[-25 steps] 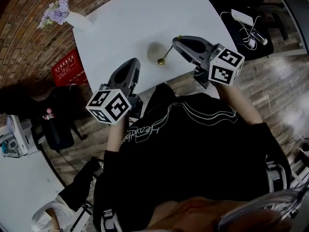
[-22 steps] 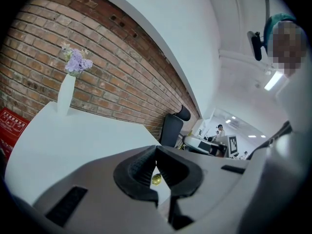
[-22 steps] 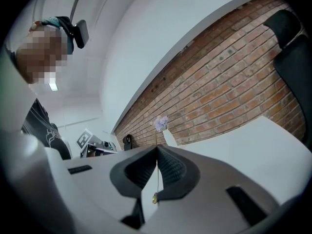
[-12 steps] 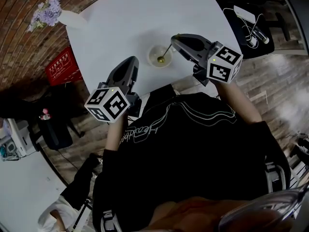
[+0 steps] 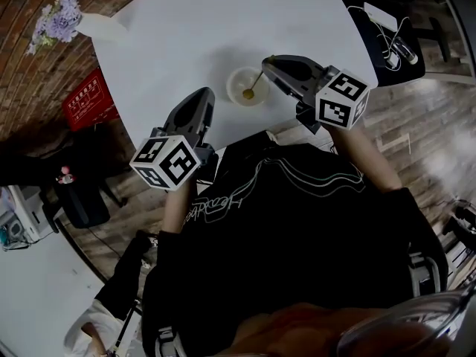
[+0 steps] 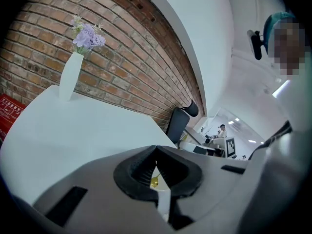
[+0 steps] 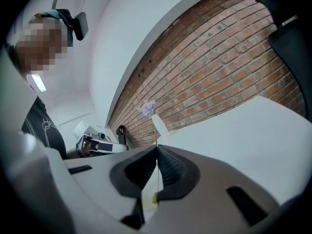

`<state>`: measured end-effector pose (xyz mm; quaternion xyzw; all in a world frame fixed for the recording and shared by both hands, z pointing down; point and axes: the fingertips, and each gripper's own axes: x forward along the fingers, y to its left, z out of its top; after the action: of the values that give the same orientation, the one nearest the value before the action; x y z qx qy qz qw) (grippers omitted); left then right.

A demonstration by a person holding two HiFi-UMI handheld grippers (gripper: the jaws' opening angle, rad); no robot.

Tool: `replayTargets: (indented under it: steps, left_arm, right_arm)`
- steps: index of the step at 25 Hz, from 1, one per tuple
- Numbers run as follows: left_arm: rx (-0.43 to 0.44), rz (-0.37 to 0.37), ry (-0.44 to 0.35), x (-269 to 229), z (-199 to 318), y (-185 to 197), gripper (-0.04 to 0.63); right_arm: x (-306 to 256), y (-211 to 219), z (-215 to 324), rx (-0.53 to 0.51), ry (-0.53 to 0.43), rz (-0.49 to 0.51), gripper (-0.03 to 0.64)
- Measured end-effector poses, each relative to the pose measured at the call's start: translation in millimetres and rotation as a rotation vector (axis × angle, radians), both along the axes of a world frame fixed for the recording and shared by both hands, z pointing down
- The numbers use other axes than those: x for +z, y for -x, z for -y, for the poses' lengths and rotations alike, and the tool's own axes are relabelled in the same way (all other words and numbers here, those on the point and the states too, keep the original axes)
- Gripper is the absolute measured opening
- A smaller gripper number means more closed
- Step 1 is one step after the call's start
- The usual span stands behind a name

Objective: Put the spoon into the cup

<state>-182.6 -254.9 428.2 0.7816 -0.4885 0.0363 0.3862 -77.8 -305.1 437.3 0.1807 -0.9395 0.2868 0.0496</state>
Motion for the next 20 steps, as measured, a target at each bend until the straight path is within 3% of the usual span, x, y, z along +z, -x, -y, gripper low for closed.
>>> replayTargets:
  steps: [20]
  left_arm:
    - [0.019,-0.01,0.07,31,0,-2,0.003]
  right_arm:
    - [35,14,-3,-0.05,0.034,-0.042,-0.002]
